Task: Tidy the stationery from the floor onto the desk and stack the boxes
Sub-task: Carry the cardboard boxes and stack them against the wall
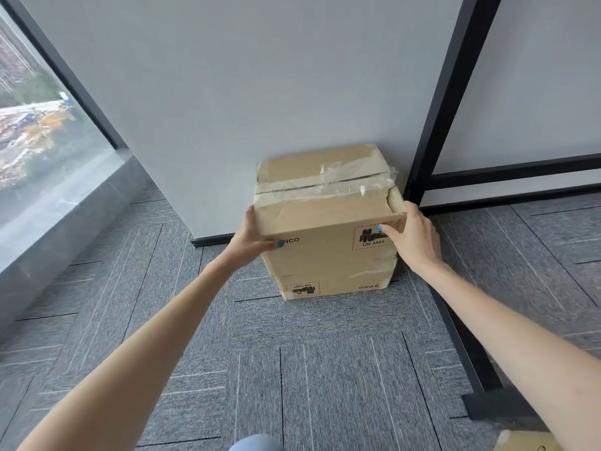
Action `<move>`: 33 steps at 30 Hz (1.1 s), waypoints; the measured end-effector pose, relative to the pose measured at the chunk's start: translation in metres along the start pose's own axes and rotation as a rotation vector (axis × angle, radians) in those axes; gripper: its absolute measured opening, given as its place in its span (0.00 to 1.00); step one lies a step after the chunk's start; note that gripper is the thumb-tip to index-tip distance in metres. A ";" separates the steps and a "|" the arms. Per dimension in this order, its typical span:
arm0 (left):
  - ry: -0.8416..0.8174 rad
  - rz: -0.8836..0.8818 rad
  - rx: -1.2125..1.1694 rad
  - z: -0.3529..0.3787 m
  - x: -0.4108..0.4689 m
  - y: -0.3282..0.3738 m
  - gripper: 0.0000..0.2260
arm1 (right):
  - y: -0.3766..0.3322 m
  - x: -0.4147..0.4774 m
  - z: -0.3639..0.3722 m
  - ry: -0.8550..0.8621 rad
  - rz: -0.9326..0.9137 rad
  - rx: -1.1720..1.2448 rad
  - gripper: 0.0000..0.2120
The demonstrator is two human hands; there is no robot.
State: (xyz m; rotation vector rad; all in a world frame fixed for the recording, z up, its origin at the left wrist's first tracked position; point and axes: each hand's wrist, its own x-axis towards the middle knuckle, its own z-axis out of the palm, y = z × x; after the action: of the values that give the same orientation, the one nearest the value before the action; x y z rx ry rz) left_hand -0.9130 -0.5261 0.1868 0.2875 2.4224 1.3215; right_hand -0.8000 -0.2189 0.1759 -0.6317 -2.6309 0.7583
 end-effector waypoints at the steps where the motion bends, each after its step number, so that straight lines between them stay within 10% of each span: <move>1: 0.027 0.013 0.105 0.002 -0.001 0.002 0.47 | 0.000 -0.001 -0.001 -0.015 -0.010 -0.017 0.29; 7: 0.209 0.194 0.759 0.014 -0.022 0.020 0.45 | -0.008 -0.018 -0.011 -0.089 -0.079 -0.198 0.37; 13: 0.230 0.525 0.800 0.048 -0.060 0.052 0.25 | -0.015 -0.068 -0.042 -0.083 -0.178 -0.305 0.31; 20: -0.041 0.587 0.716 0.139 -0.116 0.078 0.19 | 0.014 -0.159 -0.103 -0.181 -0.277 -0.413 0.16; 33: -0.609 0.530 0.805 0.299 -0.200 0.097 0.15 | 0.132 -0.311 -0.166 -0.293 0.114 -0.468 0.10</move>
State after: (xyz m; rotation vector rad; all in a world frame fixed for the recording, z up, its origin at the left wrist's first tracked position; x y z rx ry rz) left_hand -0.6076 -0.3136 0.1642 1.3805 2.2471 0.2277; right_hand -0.4235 -0.2038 0.1769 -0.8533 -3.0967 0.2705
